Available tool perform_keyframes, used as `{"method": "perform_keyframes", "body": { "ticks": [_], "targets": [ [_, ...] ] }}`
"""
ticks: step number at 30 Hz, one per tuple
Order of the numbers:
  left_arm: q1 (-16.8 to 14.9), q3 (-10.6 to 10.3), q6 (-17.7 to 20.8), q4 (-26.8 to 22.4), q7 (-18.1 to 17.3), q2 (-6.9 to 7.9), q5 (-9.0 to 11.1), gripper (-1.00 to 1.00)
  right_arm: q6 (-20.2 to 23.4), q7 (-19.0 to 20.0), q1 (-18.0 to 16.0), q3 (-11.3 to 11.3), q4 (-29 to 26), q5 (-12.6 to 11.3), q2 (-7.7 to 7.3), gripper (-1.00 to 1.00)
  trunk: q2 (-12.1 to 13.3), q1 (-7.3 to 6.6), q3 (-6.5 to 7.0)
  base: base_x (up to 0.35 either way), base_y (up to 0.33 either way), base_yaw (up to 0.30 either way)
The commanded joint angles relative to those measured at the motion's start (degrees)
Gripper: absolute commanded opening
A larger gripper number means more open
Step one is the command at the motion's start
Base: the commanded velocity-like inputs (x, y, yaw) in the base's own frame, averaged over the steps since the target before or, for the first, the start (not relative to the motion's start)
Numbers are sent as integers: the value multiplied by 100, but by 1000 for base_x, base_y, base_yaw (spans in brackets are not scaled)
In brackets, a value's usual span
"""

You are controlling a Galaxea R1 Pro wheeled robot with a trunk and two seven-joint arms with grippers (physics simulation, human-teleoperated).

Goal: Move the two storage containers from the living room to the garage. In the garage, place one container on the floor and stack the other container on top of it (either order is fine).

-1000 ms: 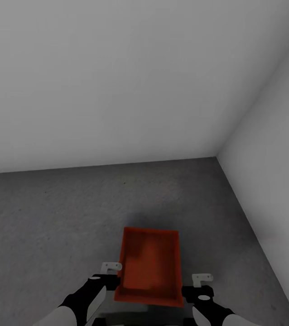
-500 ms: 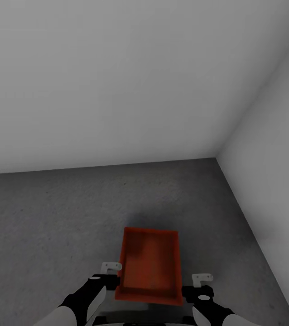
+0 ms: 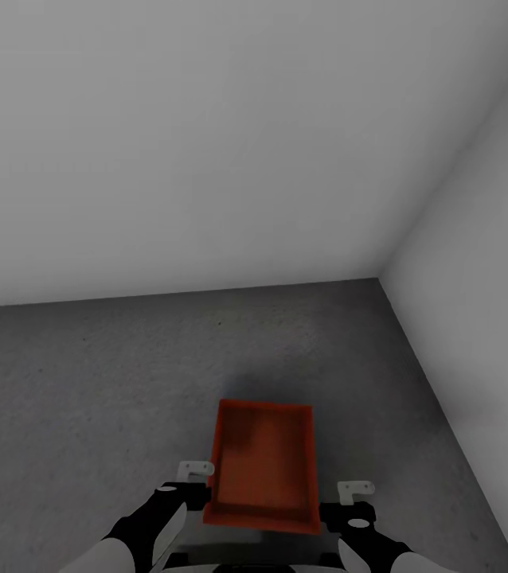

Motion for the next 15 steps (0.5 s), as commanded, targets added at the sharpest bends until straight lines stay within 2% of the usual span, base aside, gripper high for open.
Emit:
{"method": "perform_keyframes", "body": {
  "ticks": [1,15],
  "targets": [
    [-2,-49,28,-10,45,4,59,100,-22,-20,-3,46,0,-61,0,100,38,-22,15,0,0,0],
    [0,-49,28,-3,45,-2,62,100,-22,-20,-3,46,0,-61,0,100,600,-329,266,0,0,0]
  ]
}}
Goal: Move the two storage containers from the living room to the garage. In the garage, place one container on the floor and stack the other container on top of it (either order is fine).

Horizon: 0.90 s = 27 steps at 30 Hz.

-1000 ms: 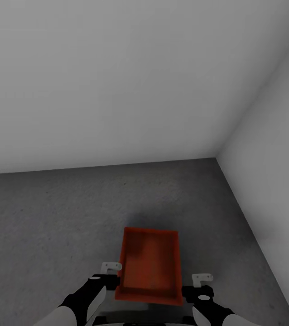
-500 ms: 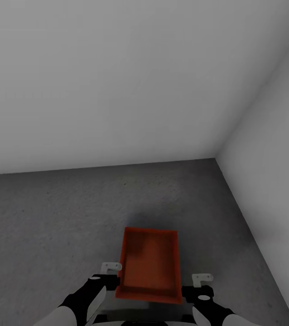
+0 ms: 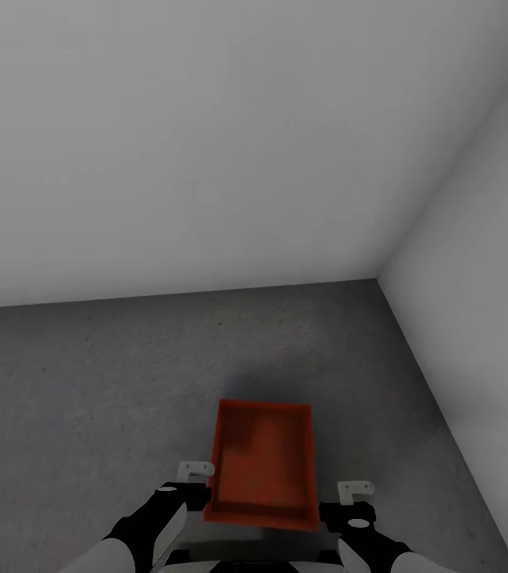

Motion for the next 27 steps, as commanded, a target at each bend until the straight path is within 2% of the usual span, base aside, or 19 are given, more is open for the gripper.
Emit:
{"method": "perform_keyframes", "body": {
  "ticks": [1,27],
  "targets": [
    [-1,-49,28,-12,45,4,58,100,-22,-20,-3,46,0,-61,0,100,37,-21,14,0,0,0],
    [-1,-49,28,-12,38,2,58,100,-22,-20,-3,46,0,-61,0,100,1080,-592,481,0,0,0]
  ]
}}
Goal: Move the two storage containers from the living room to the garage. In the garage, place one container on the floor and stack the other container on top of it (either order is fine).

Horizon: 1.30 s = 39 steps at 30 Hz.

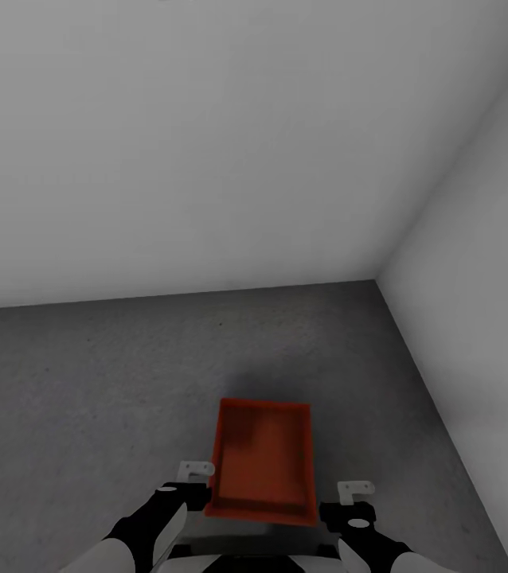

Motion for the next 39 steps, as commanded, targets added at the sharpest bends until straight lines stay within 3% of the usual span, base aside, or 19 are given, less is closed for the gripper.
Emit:
{"method": "perform_keyframes", "body": {
  "ticks": [1,26,39],
  "targets": [
    [-1,-49,28,-12,44,4,60,100,-22,-20,-3,46,0,-61,0,100,-5,2,-5,0,0,0],
    [-3,-49,28,-47,73,7,56,100,-22,-20,-2,46,0,-61,0,100,-5,2,-5,-7,0,0],
    [-2,-49,29,-47,45,4,62,100,-22,-20,-3,46,0,-61,-6,100,-5,2,-5,-299,0,0]
  ]
}}
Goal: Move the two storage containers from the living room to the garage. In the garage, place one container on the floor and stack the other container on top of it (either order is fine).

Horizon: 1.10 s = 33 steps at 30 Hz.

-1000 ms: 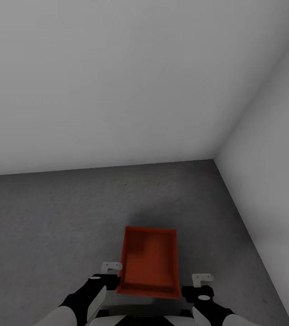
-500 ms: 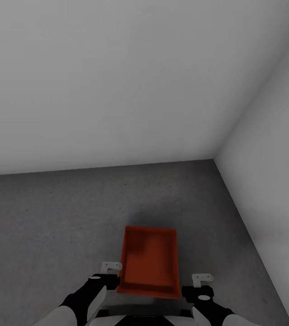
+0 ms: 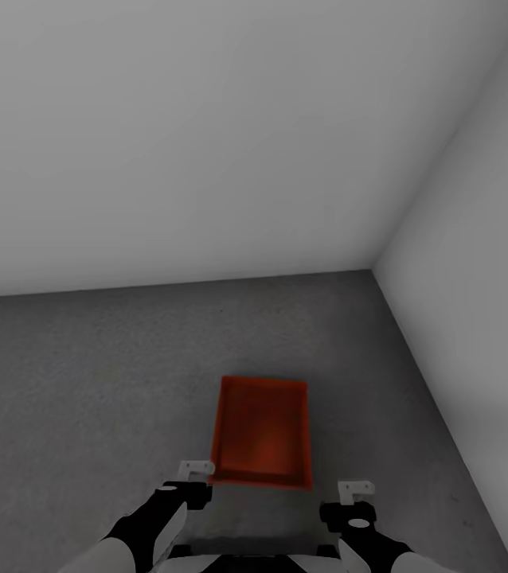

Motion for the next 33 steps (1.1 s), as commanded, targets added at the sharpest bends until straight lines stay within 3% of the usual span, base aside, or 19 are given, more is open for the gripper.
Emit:
{"method": "perform_keyframes", "body": {
  "ticks": [1,9,33],
  "targets": [
    [0,-48,28,-12,44,4,58,100,-22,-21,-3,47,0,-62,0,100,-7,-2,-6,-333,0,0],
    [0,-48,28,3,41,4,62,100,-20,-16,-3,41,0,-62,9,100,-7,-2,1,-127,0,-87],
    [0,-49,28,14,35,4,61,100,-13,-20,-3,42,0,-62,8,100,-7,-2,75,-3,0,-268]
  ]
}}
